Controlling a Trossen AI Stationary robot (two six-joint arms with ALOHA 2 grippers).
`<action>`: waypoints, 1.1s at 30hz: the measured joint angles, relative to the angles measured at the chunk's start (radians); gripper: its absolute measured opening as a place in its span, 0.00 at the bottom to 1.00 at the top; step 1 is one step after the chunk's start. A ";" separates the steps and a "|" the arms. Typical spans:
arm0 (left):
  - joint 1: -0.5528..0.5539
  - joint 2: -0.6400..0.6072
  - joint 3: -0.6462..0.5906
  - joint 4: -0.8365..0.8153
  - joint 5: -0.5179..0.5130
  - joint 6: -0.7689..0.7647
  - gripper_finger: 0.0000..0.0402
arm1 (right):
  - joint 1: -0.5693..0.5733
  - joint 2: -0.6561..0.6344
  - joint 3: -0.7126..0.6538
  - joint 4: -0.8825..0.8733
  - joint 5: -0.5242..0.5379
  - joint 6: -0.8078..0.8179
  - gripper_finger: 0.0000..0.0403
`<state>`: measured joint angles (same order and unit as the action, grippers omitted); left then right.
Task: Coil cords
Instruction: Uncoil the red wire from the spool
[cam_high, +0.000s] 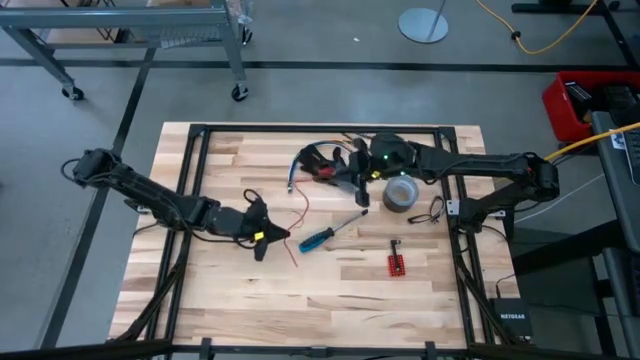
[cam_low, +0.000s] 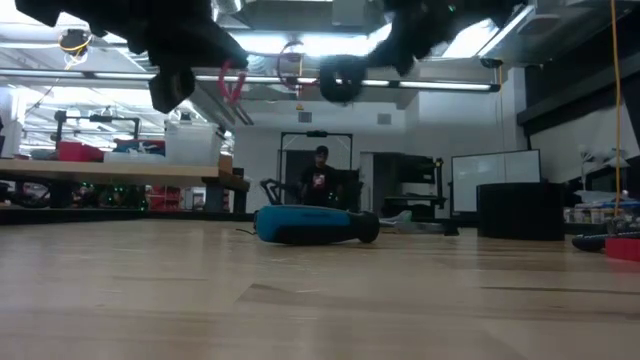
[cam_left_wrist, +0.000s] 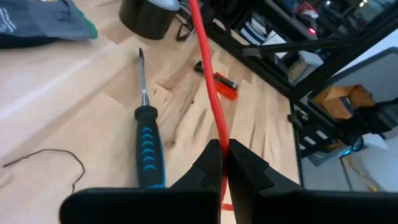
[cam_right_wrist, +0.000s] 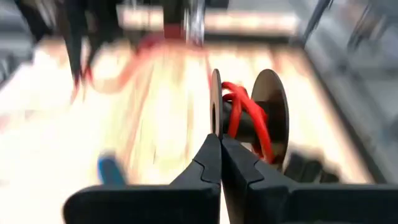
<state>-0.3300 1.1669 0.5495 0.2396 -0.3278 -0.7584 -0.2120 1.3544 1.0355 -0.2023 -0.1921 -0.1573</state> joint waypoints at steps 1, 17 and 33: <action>-0.004 -0.002 0.000 0.004 -0.003 -0.005 0.00 | 0.001 0.000 0.000 -0.057 0.000 0.002 0.00; 0.071 -0.135 0.000 0.251 -0.121 0.417 0.00 | 0.082 0.023 0.000 -0.184 -0.360 0.073 0.00; 0.300 -0.131 0.000 0.369 -0.131 0.635 0.00 | 0.273 0.071 -0.001 0.325 -0.394 0.082 0.00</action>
<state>-0.0302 1.0359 0.5495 0.6086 -0.4590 -0.1237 0.0607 1.4250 1.0344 0.1230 -0.5859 -0.0755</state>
